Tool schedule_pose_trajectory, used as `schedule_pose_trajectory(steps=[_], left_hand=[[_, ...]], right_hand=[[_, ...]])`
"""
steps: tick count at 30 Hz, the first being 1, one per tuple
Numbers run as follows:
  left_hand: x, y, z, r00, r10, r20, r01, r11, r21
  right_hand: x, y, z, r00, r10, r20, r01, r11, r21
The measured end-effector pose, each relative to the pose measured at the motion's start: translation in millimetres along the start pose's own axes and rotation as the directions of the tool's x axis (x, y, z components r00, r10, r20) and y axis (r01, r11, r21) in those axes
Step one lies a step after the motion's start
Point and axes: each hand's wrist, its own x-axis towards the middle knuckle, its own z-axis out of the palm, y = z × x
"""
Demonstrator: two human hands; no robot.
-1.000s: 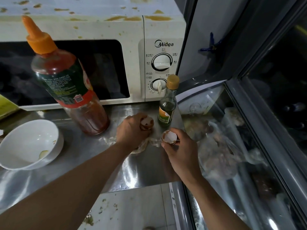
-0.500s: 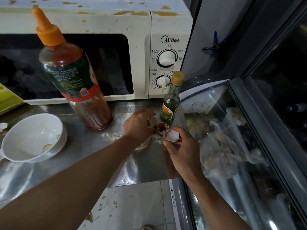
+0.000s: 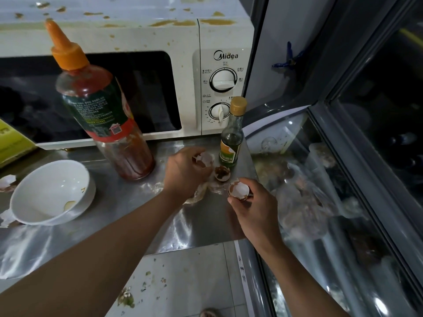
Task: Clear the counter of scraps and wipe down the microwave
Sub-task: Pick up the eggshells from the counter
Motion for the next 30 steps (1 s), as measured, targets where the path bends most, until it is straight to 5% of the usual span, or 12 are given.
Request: schedule_pose_trajectory(steps=[18,30], left_hand=[[-9,17,30,0.982,-0.072,0.176,0.051,0.992,0.119],[-34,-4,-28,0.998,-0.063,-0.007,0.063,0.997,0.038]], right_hand=[[-6,6,-6,1.0,-0.009,-0.015,0.009,0.999,0.031],[-19,-21,16,0.994,-0.044,0.095,0.041,0.999,0.028]])
